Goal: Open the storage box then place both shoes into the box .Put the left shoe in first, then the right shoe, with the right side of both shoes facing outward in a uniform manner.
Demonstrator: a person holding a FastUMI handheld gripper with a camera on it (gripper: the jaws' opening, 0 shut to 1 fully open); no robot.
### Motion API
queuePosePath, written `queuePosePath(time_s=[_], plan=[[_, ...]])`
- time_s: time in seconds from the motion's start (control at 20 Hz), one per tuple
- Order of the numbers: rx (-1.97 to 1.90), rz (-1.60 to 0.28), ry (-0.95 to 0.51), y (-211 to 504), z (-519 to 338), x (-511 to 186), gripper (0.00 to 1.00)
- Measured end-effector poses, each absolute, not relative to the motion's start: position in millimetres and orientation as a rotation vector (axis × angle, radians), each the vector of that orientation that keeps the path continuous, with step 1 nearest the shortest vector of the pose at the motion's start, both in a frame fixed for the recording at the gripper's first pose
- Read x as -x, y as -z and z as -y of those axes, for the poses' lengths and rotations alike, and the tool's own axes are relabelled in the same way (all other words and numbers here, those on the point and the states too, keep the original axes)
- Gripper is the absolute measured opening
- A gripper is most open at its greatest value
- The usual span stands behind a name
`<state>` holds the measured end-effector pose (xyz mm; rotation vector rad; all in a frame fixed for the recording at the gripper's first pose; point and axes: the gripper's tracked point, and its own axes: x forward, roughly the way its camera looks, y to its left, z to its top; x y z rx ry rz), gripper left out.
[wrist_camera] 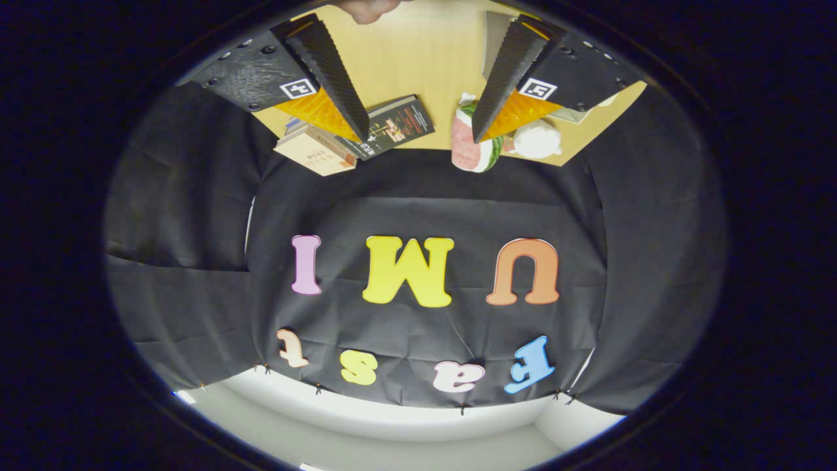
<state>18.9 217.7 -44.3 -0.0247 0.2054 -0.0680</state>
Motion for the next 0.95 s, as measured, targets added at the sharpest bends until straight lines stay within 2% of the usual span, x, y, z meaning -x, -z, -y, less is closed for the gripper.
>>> queuePosePath(time_s=[0.95], plan=[[0.051,-0.185,0.107,42.6,-222.7,-23.1,0.96]])
